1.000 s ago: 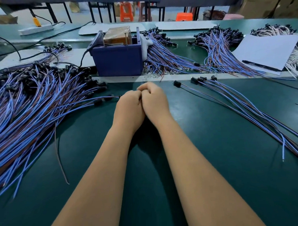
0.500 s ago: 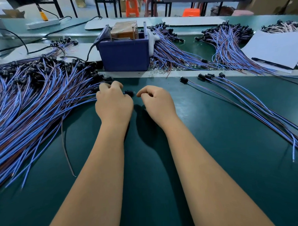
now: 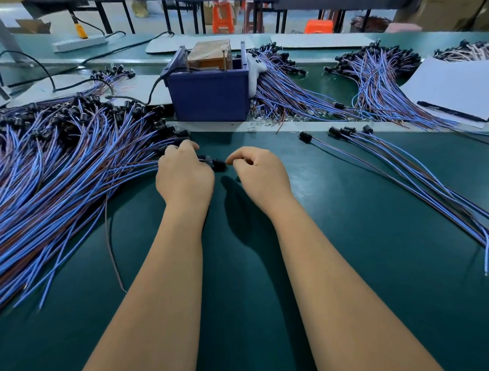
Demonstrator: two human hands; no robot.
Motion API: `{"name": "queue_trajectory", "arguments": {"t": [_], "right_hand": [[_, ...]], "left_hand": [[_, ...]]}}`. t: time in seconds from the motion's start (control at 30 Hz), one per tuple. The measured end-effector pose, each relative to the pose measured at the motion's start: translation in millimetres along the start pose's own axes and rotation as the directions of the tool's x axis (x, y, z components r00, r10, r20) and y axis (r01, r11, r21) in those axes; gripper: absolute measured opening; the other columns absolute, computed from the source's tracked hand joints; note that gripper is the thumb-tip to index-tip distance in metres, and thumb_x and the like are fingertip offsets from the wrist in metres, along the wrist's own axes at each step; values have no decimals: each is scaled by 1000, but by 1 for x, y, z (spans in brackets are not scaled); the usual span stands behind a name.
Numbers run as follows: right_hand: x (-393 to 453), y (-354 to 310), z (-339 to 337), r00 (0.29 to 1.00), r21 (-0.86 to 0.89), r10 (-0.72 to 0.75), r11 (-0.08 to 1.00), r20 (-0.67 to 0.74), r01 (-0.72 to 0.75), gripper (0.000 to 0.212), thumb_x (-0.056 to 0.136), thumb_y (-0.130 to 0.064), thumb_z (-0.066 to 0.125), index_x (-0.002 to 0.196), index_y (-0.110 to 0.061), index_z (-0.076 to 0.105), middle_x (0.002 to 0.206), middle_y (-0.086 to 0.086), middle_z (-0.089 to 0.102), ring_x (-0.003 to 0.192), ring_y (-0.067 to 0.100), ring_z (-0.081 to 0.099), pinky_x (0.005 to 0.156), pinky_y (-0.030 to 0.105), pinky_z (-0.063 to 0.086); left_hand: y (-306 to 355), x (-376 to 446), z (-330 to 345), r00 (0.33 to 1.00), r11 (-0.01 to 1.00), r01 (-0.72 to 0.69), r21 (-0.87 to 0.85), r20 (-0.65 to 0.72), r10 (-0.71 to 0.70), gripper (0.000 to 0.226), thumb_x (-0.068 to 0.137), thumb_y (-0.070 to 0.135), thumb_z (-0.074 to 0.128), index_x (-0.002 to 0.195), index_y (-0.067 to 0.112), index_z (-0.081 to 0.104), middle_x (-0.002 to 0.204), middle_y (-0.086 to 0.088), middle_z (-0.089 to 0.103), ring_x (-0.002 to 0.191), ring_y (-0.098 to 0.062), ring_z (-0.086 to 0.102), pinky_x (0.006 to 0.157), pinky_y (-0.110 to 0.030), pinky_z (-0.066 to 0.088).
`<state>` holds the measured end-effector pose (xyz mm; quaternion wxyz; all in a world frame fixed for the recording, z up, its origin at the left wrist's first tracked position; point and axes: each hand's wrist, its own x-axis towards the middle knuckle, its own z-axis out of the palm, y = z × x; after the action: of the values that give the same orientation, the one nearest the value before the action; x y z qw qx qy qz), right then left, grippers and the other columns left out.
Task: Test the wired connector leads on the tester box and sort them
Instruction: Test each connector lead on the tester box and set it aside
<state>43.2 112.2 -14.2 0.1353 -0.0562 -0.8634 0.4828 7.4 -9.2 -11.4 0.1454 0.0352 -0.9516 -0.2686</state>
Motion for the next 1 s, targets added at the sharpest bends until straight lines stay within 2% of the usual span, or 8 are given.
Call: {"name": "queue_trajectory", "arguments": {"t": [0.2,0.33,0.47,0.6,0.73,0.8,0.87,1.0], "right_hand": [[0,1,-1,1000,21,5,1000,-5,-5,26,89,-14,48,92,-26,71,68,-14,58,71,11,54,61,26,37],[1,1,0,999,70,18,997,-48,-14,24,90,-14,48,93,-25,69,68,-13,58,67,9,52,60,24,37],[3,0,-4,988,295,97,954,-118,-59,24,95,-10,44,91,-23,63,74,-1,65,65,17,54,64,30,45],[1,-10,-7,993,646,119,759,-9,-85,28,104,-19,37,91,-17,61,74,8,65,61,18,60,56,25,48],[1,-13,-10,972,803,109,550,206,-232,47,106,-40,26,92,-18,65,84,5,63,81,18,60,78,31,51],[0,-13,-13,960,837,87,473,268,-276,46,105,-36,30,85,-16,67,83,5,56,78,16,56,79,29,48],[0,-14,-16,962,851,114,450,248,-272,35,102,-25,41,79,-12,64,72,7,54,63,15,55,60,24,47],[3,-10,-22,966,827,230,516,116,-223,17,104,-12,42,105,-12,59,68,6,68,59,25,57,53,28,49]], "left_hand": [[-2,1,1,992,990,-43,-135,-125,26,29,99,16,47,120,18,67,126,-6,57,105,-24,56,74,-27,32],[4,2,2,981,903,-129,-411,-187,54,25,94,10,51,104,20,71,108,0,66,84,-9,53,72,-23,38],[17,-1,-2,997,540,-46,-840,-5,76,26,87,2,62,82,26,72,78,11,70,74,-2,61,76,-23,51],[28,-8,-5,965,210,84,-974,132,227,20,79,2,67,80,21,74,78,4,72,74,-11,64,73,-24,52],[32,-12,-11,836,-68,328,-942,256,486,25,86,14,51,78,13,74,76,-6,70,68,-19,65,66,-28,54],[32,-15,-15,739,8,426,-904,354,573,34,88,24,46,68,12,72,69,-6,65,64,-17,60,62,-24,51],[34,-19,-14,663,219,414,-884,457,593,39,86,30,47,55,16,65,59,-5,55,53,-13,51,51,-23,36],[33,-19,-10,544,478,359,-802,596,591,38,82,33,49,51,15,62,51,-5,46,41,-11,39,43,-22,23]]}}
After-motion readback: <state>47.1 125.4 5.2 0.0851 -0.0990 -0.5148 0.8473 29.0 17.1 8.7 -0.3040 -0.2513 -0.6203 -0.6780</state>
